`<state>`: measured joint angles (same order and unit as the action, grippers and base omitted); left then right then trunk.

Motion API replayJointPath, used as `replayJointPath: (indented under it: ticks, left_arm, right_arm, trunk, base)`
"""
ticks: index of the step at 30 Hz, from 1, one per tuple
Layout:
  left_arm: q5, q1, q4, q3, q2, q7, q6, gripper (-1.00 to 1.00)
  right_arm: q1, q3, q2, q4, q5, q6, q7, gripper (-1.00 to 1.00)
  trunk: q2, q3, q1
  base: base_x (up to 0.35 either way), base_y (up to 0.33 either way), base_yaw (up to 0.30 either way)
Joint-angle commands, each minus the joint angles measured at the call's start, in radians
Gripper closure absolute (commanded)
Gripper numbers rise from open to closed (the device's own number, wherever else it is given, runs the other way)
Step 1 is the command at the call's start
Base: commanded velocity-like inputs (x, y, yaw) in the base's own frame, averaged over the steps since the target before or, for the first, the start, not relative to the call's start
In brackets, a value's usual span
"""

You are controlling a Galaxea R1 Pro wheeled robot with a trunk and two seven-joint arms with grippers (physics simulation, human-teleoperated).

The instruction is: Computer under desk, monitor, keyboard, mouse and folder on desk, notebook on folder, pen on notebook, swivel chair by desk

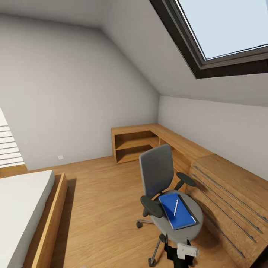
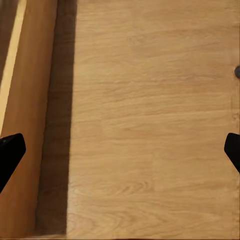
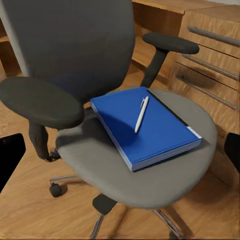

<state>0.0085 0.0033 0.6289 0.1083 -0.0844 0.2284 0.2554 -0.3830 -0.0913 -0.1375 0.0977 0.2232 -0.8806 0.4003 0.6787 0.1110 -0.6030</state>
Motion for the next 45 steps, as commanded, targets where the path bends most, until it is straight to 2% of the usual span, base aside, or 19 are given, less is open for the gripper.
replayJointPath:
  ticks: [1,2,6,7,11,12,16,18,25,34,39,45]
  left_arm:
    - [0.0,0.0,0.11,0.002,-0.002,0.0,-0.015,-1.0]
    - [0.0,0.0,0.156,0.001,-0.003,0.0,-0.053,-1.0]
    - [0.001,-0.001,0.251,0.0,-0.012,-0.001,-0.15,-1.0]
    - [0.002,-0.002,0.308,0.0,-0.02,-0.002,-0.209,-1.0]
    - [0.003,-0.005,0.428,-0.001,-0.049,-0.003,-0.348,-1.0]
    - [0.003,-0.018,0.516,-0.003,-0.074,-0.004,-0.463,-1.0]
    - [0.004,-0.041,0.625,-0.013,-0.09,-0.004,-0.593,-1.0]
    - [0.004,-0.052,0.689,-0.025,-0.09,-0.004,-0.655,-1.0]
    - [0.003,-0.059,0.736,-0.045,-0.09,-0.004,-0.691,-1.0]
    - [0.002,-0.06,0.743,-0.047,-0.09,-0.003,-0.696,-1.0]
    - [0.002,-0.06,0.744,-0.047,-0.09,-0.002,-0.697,-1.0]
    - [0.003,-0.06,0.741,-0.047,-0.09,-0.001,-0.698,-1.0]
  right_arm:
    - [-0.007,-0.009,-0.001,0.021,0.01,0.046,0.004,-1.0]
    - [-0.017,-0.009,-0.001,0.065,0.008,0.137,0.004,-1.0]
    - [-0.036,-0.01,-0.001,0.169,0.006,0.331,0.002,-1.0]
    - [-0.047,-0.01,-0.002,0.222,0.004,0.433,-0.002,-1.0]
    - [-0.091,-0.012,-0.003,0.304,-0.003,0.645,-0.013,-1.0]
    - [-0.143,-0.013,-0.003,0.335,-0.016,0.798,-0.021,-1.0]
    - [-0.211,-0.017,0.0,0.344,-0.052,0.948,-0.04,-1.0]
    - [-0.247,-0.018,0.01,0.332,-0.1,1.018,-0.059,-1.0]
    - [-0.27,-0.021,0.04,0.319,-0.143,1.066,-0.072,-1.0]
    - [-0.272,-0.036,0.051,0.318,-0.146,1.07,-0.074,-1.0]
    - [-0.273,-0.057,0.085,0.312,-0.147,1.073,-0.081,-1.0]
    - [-0.274,-0.063,0.125,0.285,-0.163,1.081,-0.095,-1.0]
  trunk:
    - [0.001,0.002,0.0]
    - [0.001,0.002,0.0]
    - [0.001,0.002,0.0]
    - [0.001,0.002,0.0]
    - [0.001,0.002,0.0]
    - [0.001,0.002,0.0]
    - [0.001,0.002,0.0]
    - [0.001,0.002,0.0]
    - [0.001,0.002,0.0]
    - [0.001,0.002,0.0]
    - [0.001,0.002,0.0]
    - [0.001,0.002,0.0]
  base:
    - [0.0,0.0,0.0]
    - [0.0,0.0,0.0]
    - [0.0,0.0,0.0]
    - [0.0,0.0,0.0]
    - [0.0,0.0,0.0]
    - [0.0,0.0,0.0]
    - [0.0,0.0,0.0]
    - [0.0,0.0,0.0]
    - [0.005,0.0,0.0]
    - [0.214,0.0,0.0]
    - [0.312,-0.007,0.0]
    - [0.32,-0.065,0.0]
